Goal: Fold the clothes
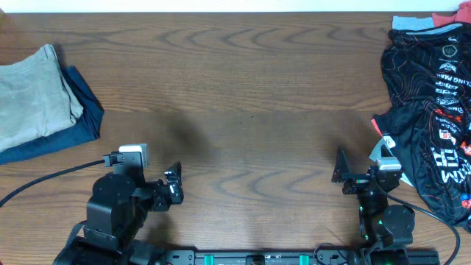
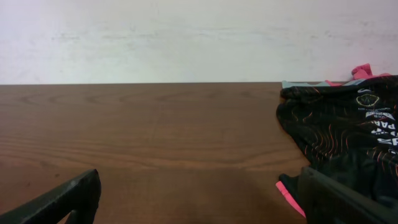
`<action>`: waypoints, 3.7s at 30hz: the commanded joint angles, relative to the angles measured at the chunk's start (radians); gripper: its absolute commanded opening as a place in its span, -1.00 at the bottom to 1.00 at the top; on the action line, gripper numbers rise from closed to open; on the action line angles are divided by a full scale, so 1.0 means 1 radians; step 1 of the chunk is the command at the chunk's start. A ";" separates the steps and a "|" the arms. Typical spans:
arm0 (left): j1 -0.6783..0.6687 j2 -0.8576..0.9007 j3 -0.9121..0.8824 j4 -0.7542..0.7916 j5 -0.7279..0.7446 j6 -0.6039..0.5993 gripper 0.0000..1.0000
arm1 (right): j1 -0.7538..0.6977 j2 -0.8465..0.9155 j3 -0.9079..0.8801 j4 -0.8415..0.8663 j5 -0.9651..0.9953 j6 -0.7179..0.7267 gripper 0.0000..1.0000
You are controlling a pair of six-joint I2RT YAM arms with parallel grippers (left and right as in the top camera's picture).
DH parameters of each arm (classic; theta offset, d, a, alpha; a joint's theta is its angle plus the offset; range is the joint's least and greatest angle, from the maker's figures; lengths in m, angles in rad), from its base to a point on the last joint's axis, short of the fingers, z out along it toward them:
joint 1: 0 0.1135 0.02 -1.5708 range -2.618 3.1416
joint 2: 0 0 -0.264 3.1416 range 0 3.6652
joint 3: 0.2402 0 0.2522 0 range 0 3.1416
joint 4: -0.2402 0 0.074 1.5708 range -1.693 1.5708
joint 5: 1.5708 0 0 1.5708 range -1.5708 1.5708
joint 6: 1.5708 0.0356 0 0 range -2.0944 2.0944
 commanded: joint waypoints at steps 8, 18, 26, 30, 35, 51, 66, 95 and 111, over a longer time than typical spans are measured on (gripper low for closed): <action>0.179 -0.024 -0.023 -0.085 -0.007 0.033 0.95 | -0.016 -0.005 -0.001 -0.004 -0.007 -0.014 0.98; 0.377 -0.273 -0.257 0.013 0.027 0.114 0.96 | -0.016 -0.006 -0.001 -0.004 -0.007 -0.014 0.98; 0.378 -0.398 -0.499 0.367 0.088 0.165 0.95 | -0.016 -0.005 -0.001 -0.004 -0.007 -0.014 0.99; 0.378 -0.459 -0.609 0.576 0.100 0.165 0.95 | -0.016 -0.005 -0.001 -0.004 -0.007 -0.014 0.99; 0.375 -0.501 -0.733 0.853 0.108 0.165 0.95 | -0.016 -0.006 -0.001 -0.005 -0.007 -0.014 0.98; 0.373 -0.501 -0.806 0.818 0.117 0.225 0.96 | -0.016 -0.005 -0.001 -0.004 -0.007 -0.014 0.99; 0.373 -0.499 -0.806 0.818 0.117 0.225 0.96 | -0.016 -0.005 -0.001 -0.004 -0.007 -0.014 0.98; 0.373 -0.499 -0.806 0.818 0.117 0.225 0.96 | -0.016 -0.006 -0.001 -0.004 -0.007 -0.014 0.99; 0.373 -0.499 -0.806 0.818 0.117 0.225 0.96 | -0.016 -0.005 -0.001 -0.004 -0.007 -0.014 0.98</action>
